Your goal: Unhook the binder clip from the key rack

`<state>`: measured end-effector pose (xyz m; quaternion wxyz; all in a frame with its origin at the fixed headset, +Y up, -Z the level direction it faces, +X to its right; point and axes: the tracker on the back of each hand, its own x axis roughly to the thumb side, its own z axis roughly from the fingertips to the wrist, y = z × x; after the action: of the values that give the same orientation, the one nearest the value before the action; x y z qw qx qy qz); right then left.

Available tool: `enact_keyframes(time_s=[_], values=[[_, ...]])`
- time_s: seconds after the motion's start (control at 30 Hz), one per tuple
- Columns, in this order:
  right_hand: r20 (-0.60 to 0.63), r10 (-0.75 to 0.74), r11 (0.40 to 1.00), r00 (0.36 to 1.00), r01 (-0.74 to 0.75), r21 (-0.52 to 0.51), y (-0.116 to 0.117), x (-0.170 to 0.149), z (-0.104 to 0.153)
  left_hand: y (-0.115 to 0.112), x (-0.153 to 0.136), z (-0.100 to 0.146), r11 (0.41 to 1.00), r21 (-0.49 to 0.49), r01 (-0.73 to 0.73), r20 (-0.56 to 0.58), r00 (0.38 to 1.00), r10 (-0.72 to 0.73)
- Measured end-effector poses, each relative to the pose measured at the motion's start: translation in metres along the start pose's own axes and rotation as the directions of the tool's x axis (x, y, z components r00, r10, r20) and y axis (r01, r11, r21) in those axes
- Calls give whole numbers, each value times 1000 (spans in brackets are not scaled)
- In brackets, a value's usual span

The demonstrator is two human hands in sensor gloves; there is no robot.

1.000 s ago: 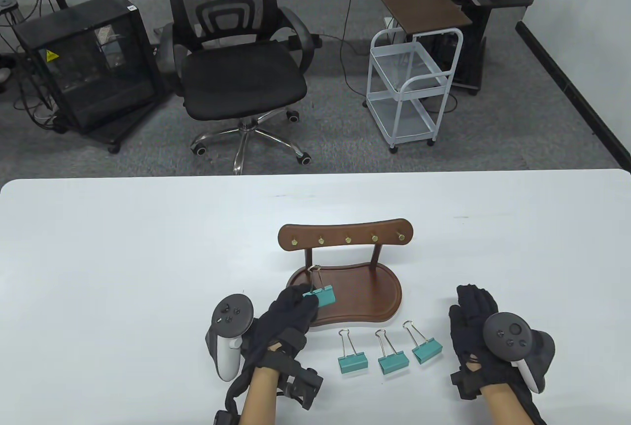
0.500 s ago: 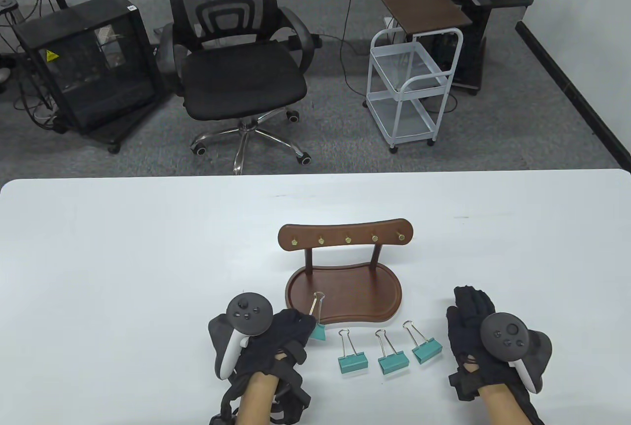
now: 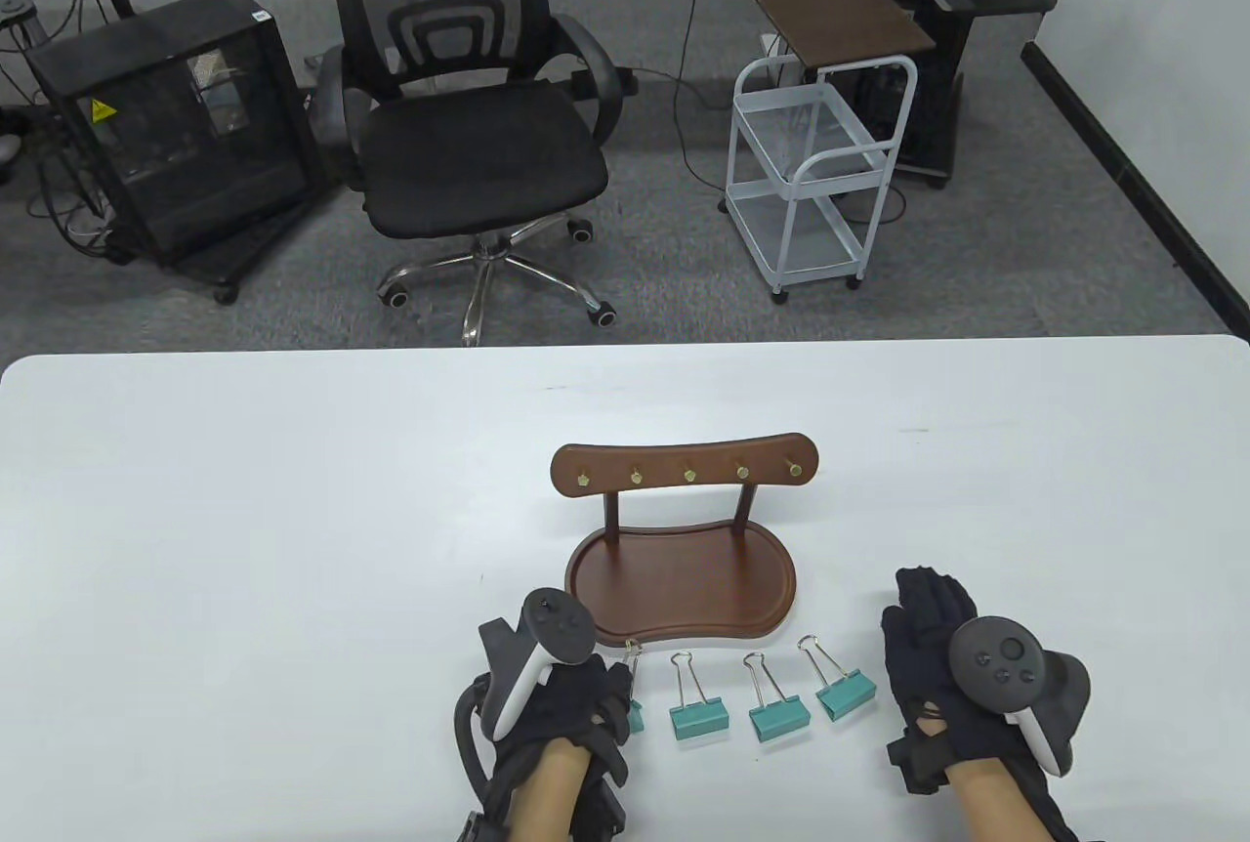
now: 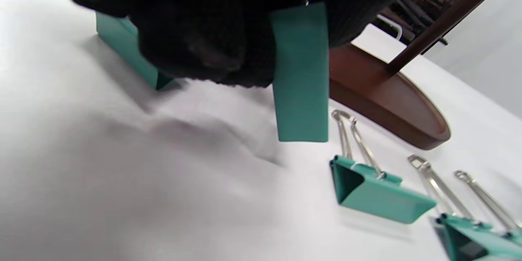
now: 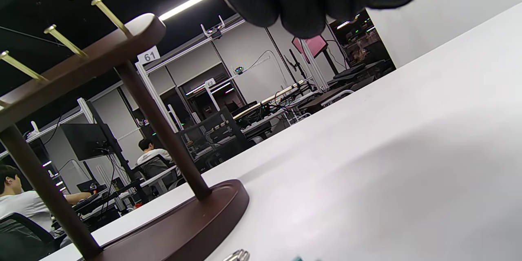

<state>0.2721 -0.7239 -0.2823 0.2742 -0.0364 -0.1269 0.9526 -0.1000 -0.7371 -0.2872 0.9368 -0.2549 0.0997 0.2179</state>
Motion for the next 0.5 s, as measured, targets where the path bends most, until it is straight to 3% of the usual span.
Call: enact_keyframes(time_s=[0.37,0.5], values=[[-3,-2,1000,1000,2,-3,0,0,0,-12,7,-7,997,-40,61,-51,997,-63],[-3,-2,1000,1000,2,-1,0,0,0,-14,11,-8,995,-13,97,-57,994,-97]])
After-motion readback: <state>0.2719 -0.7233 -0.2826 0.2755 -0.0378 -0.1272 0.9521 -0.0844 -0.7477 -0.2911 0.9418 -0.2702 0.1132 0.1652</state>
